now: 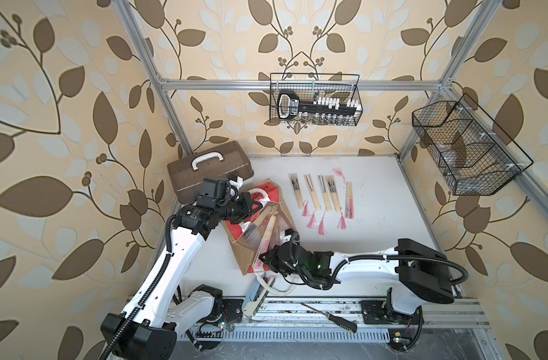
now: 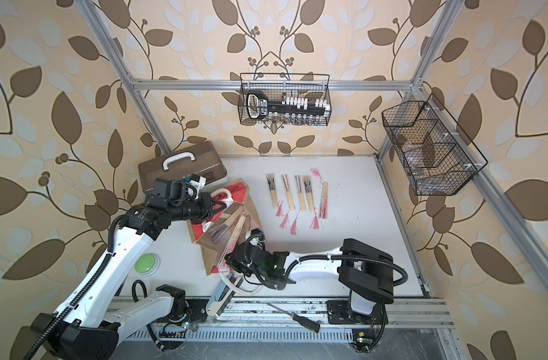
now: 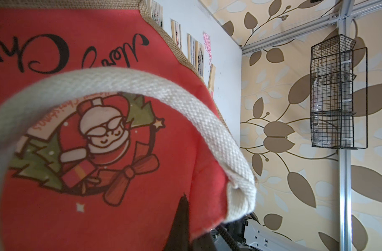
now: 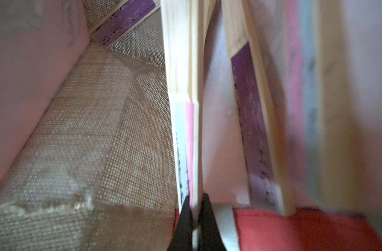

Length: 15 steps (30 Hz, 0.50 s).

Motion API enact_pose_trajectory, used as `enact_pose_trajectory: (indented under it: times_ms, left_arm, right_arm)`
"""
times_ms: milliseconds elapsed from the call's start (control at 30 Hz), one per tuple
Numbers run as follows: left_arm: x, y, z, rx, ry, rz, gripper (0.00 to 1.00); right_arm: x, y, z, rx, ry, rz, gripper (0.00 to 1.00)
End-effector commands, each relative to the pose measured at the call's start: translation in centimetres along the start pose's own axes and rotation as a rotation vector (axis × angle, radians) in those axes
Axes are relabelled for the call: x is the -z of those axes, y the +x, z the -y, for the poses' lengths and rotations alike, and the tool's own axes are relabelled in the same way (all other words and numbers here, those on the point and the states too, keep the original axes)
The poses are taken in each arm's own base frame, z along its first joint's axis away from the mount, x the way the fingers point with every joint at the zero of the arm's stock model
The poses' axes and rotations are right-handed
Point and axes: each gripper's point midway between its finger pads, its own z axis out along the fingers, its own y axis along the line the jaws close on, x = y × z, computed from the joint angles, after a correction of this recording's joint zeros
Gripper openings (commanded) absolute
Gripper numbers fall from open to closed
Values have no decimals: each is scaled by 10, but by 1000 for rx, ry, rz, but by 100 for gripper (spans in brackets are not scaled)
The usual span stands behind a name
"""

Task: Take out the folding fans from the tote bags
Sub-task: Pick up the folding fan from the canvas bag.

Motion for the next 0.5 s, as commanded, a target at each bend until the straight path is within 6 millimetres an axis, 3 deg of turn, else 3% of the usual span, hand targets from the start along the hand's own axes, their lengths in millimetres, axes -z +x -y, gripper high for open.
enact_pose_trajectory:
  times_ms: [0,300,467]
  left_arm:
    - [9,-5,6,-36,10,32,0]
    - [8,-5,2,-44,-2,37,0]
    - [8,-5,0,-49,-10,45,0]
  right_arm:
    - [12,-4,2,55,21,-1,2]
    - [38,17,-16,262,38,-112,3]
    - [68,33,-13,437,63,-159,3]
